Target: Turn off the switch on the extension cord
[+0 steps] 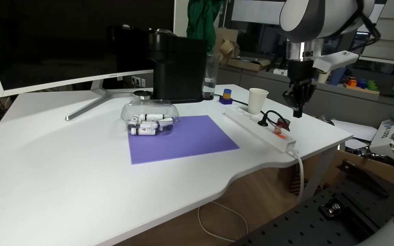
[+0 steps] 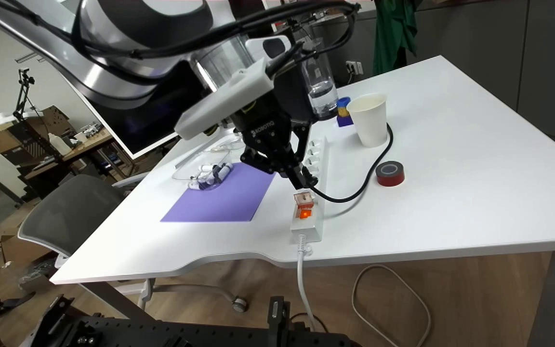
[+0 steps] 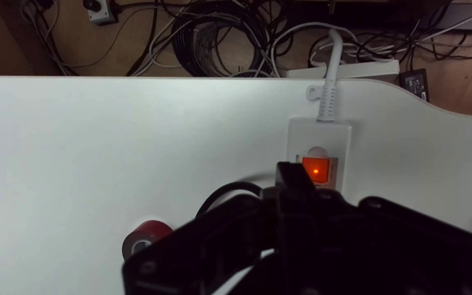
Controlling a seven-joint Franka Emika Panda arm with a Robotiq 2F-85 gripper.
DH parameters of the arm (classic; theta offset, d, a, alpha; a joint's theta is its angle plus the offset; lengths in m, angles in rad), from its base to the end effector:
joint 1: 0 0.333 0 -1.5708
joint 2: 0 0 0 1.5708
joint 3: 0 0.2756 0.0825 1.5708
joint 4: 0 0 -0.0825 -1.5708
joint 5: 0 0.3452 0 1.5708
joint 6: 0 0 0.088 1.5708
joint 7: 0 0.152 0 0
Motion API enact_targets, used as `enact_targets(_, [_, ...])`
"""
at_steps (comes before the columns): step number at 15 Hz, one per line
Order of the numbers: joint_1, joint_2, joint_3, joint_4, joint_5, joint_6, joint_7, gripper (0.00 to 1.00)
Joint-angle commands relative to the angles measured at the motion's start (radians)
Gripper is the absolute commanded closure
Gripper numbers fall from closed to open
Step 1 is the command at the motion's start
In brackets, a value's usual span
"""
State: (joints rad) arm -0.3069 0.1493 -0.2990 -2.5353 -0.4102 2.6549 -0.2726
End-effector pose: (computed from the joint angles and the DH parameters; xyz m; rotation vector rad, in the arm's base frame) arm 0.3541 -0.2492 0.1680 2.9404 0.0529 -0.1848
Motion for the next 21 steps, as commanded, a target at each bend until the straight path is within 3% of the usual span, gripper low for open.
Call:
enact_targets(1, [-0.002, 0.075, 0.006, 0.015, 0.039, 0.083, -0.016, 1.00])
enact_targets(11, [-0.001, 0.214, 0.047, 0.057, 0.143, 0.159, -0.031, 1.00])
enact_targets(21, [0.009, 0.284, 0.061, 0.110, 0.151, 0.151, -0.021, 1.00])
